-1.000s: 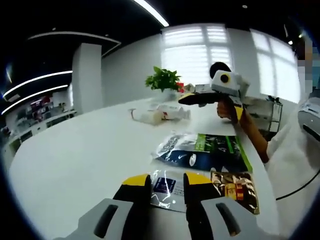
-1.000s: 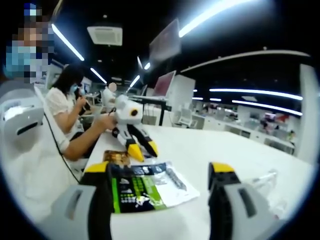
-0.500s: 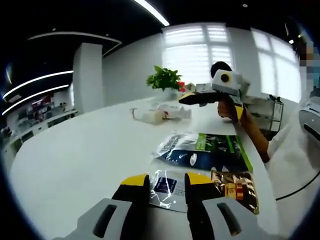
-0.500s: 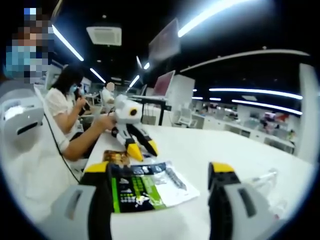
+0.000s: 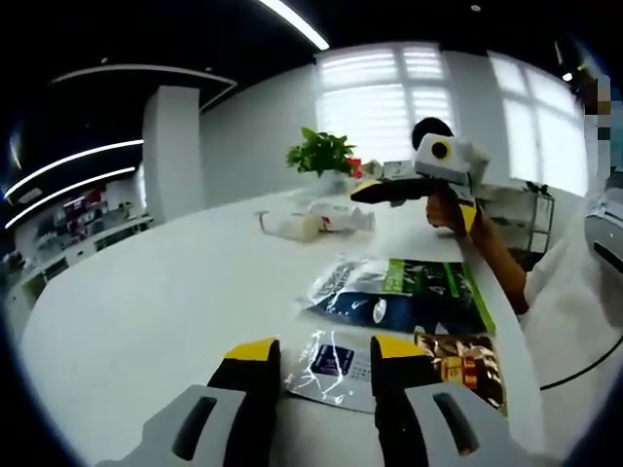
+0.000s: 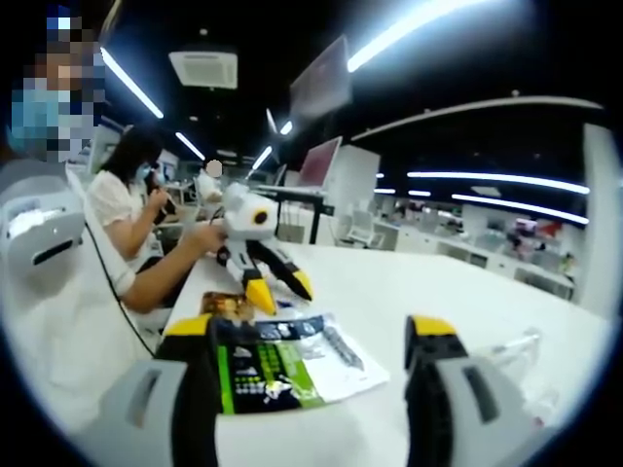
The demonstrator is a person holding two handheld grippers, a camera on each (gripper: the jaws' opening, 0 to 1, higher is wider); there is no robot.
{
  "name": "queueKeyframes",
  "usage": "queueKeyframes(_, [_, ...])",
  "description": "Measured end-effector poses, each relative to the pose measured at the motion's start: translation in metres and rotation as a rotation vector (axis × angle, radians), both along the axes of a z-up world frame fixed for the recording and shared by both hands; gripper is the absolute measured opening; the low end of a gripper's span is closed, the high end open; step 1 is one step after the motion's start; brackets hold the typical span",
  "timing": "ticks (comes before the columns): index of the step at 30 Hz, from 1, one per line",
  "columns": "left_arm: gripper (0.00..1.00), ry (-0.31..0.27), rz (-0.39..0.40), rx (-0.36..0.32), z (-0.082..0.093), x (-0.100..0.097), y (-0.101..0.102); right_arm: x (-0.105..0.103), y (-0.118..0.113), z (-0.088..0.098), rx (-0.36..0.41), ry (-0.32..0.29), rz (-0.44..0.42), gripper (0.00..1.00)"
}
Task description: Arrange the skincare products in the storage area until every visible bottle or jar stands upright without overlapping.
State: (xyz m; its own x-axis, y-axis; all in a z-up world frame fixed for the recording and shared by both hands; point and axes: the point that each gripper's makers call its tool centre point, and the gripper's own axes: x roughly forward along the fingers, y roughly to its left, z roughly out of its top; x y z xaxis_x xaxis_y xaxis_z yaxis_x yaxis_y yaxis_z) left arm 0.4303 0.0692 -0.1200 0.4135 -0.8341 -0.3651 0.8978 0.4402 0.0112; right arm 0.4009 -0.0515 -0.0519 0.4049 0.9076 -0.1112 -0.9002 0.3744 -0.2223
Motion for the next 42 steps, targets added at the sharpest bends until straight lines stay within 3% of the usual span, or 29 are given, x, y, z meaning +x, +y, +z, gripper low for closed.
queueKeyframes(8, [0.38, 0.002, 0.016, -0.009, 0.003, 0.003, 0.004, -0.001, 0.001, -0.001, -0.005, 0.001, 0.003, 0.79])
queueKeyframes(11, [0.38, 0.019, 0.039, -0.063, 0.014, 0.006, 0.007, -0.001, 0.001, -0.002, -0.005, 0.003, 0.006, 0.79])
queueKeyframes(13, [0.38, 0.017, 0.052, -0.135, 0.028, 0.008, 0.008, -0.001, 0.001, -0.003, -0.009, 0.004, 0.006, 0.79])
queueKeyframes(16, [0.38, -0.012, 0.070, -0.199, 0.044, 0.012, 0.014, 0.000, 0.001, -0.003, -0.007, 0.005, 0.003, 0.79])
queueKeyframes(23, [0.37, 0.002, 0.121, -0.242, 0.054, 0.019, 0.024, 0.003, -0.001, -0.002, -0.005, 0.006, -0.012, 0.80])
queueKeyframes(27, [0.36, -0.048, 0.116, -0.318, 0.073, 0.018, 0.024, 0.005, -0.004, 0.001, 0.010, 0.005, -0.023, 0.80])
queueKeyframes(30, [0.39, -0.085, 0.125, -0.324, 0.079, 0.017, 0.025, 0.013, -0.013, 0.006, 0.009, -0.028, -0.088, 0.80])
queueKeyframes(36, [0.46, -0.081, 0.131, -0.361, 0.091, 0.011, 0.026, 0.023, -0.022, 0.013, 0.006, -0.074, -0.171, 0.86])
queueKeyframes(39, [0.48, -0.167, 0.144, -0.390, 0.107, 0.010, 0.028, 0.034, -0.035, 0.022, 0.033, -0.111, -0.257, 0.99])
queueKeyframes(42, [0.48, -0.248, 0.162, -0.433, 0.127, 0.005, 0.034, 0.037, -0.042, 0.024, 0.038, -0.105, -0.282, 1.00])
